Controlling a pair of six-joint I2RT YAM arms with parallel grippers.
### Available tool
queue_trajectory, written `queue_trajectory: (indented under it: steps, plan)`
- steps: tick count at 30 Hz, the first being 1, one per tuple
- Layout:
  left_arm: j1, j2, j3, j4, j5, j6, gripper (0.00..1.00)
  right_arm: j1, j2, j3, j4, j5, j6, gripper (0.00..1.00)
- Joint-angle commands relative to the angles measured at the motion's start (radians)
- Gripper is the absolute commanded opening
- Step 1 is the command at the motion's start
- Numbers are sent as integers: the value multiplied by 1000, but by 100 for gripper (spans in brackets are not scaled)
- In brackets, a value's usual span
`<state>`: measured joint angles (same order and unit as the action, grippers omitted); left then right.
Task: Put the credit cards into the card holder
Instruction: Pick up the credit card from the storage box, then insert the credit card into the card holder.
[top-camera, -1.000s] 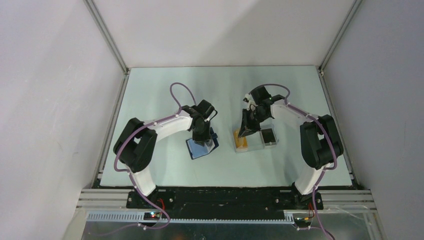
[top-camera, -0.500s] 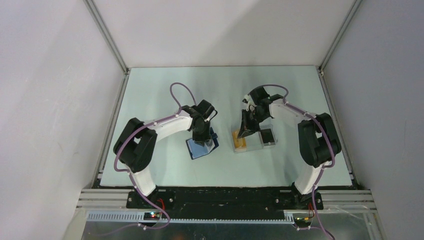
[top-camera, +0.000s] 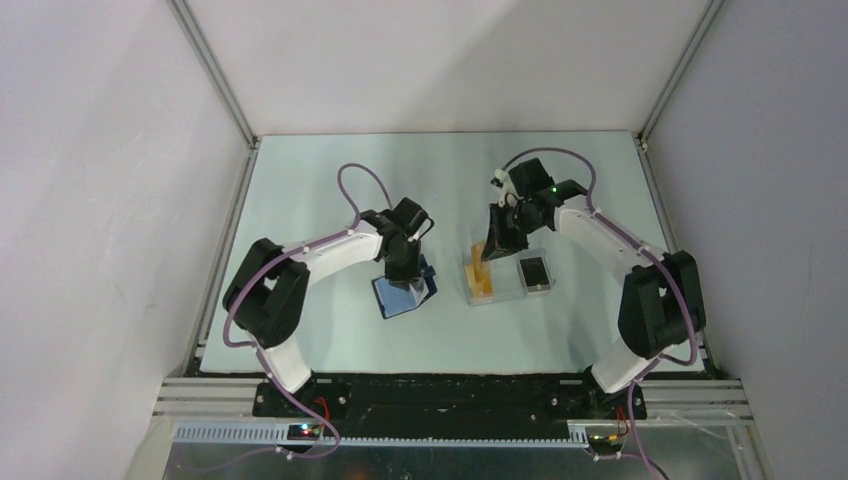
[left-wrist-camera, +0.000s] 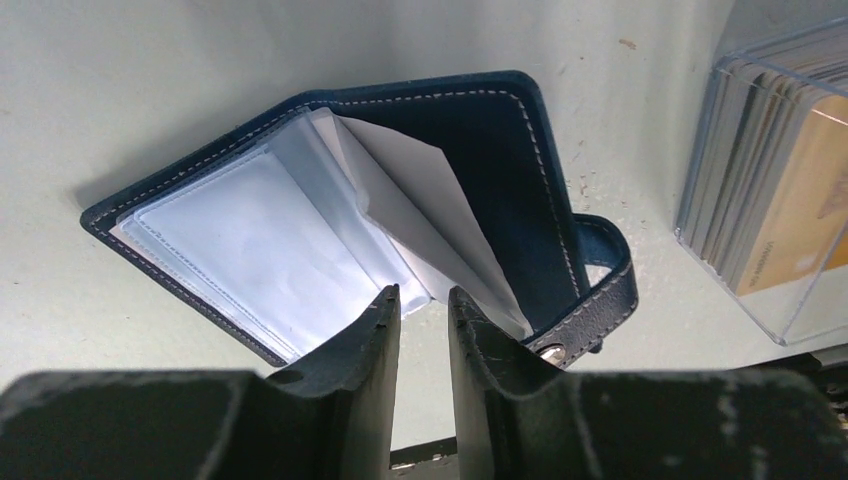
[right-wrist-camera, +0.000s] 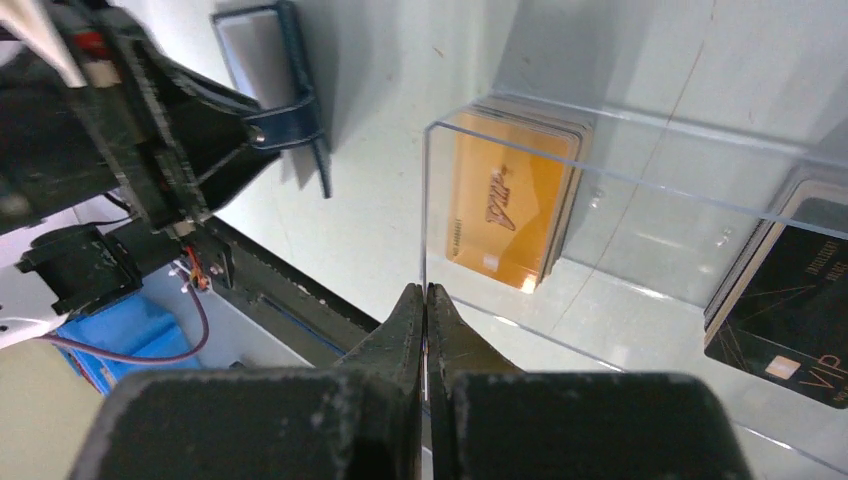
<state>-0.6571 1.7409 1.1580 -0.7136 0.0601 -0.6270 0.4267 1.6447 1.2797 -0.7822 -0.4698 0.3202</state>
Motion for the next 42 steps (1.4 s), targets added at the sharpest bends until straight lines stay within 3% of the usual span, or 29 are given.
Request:
queue_trajectory:
  steps: [1, 22, 31, 42]
  plan:
    - [-1, -72, 37, 19, 31, 13, 30, 26, -83, 80, -24, 39, -36, 0]
    - [176, -208, -152, 133, 177, 54, 29, 284, 69, 213, 107, -84, 9, 0]
    - [267, -291, -251, 165, 223, 65, 36, 370, 187, 349, 66, -79, 22, 0]
    - [277, -217, -250, 242, 320, 87, 38, 387, 225, 360, 59, -79, 32, 0]
